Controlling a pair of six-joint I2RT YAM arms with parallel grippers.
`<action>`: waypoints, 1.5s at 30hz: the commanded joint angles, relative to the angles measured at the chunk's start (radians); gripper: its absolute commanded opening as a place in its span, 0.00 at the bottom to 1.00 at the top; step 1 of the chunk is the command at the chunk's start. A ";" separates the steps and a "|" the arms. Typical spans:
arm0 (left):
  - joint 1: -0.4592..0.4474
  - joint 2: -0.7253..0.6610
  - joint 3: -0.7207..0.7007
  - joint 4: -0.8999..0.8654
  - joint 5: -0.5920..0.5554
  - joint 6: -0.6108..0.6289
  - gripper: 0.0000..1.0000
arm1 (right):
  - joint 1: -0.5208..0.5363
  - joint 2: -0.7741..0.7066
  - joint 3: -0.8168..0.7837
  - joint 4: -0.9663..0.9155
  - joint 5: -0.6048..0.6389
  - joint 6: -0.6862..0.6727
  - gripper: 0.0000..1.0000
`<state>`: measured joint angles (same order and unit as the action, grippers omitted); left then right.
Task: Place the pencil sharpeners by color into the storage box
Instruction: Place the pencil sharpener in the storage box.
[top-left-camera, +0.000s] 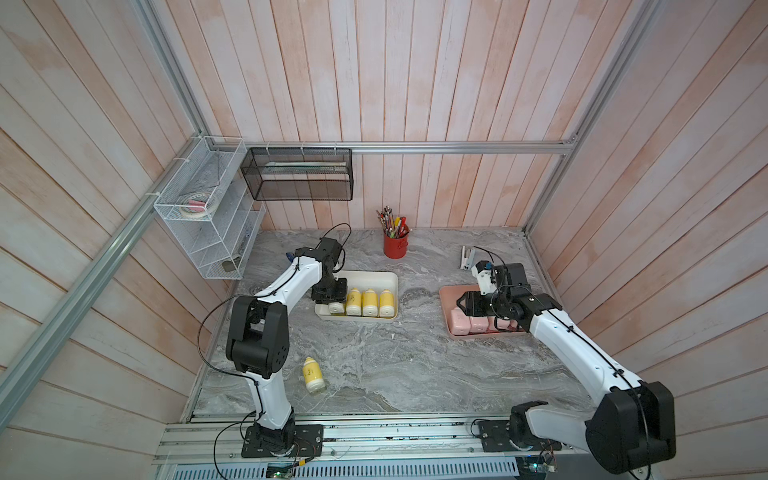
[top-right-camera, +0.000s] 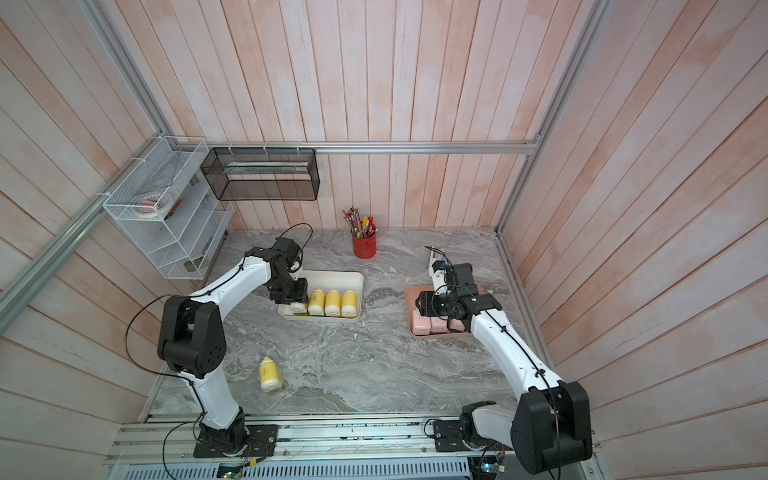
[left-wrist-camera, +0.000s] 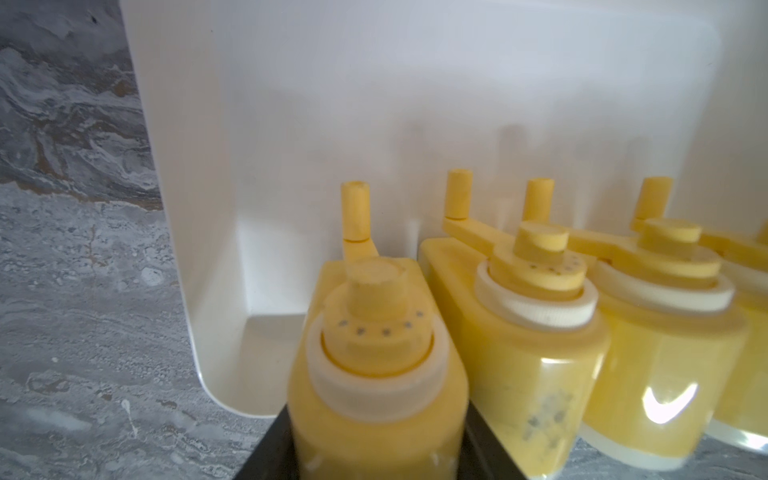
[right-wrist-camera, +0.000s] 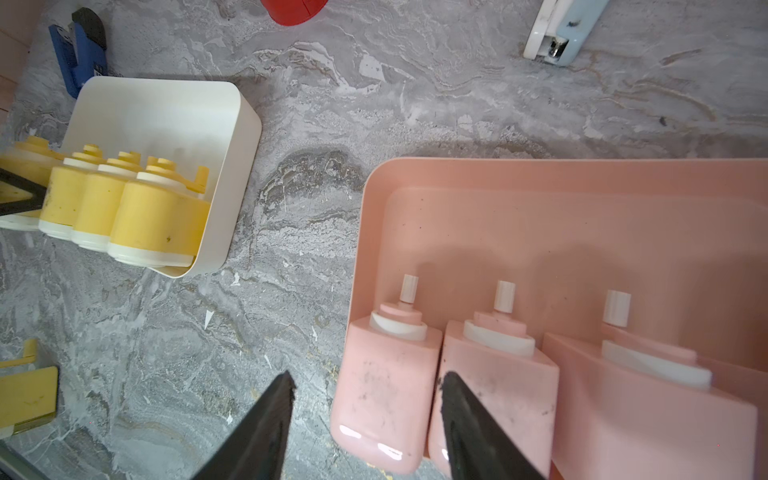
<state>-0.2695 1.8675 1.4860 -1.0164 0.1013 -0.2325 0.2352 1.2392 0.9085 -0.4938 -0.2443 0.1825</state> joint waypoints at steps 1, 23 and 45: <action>-0.004 0.013 -0.008 0.023 0.015 -0.002 0.41 | 0.007 0.003 -0.014 0.008 -0.003 0.008 0.60; -0.011 0.053 0.015 0.025 0.021 -0.004 0.42 | 0.007 0.011 -0.019 0.013 -0.001 0.005 0.60; -0.013 0.065 0.043 0.007 0.011 -0.007 0.52 | 0.006 0.016 -0.022 0.017 0.000 0.003 0.60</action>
<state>-0.2760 1.9209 1.4975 -1.0061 0.1051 -0.2329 0.2352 1.2446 0.8963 -0.4889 -0.2443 0.1825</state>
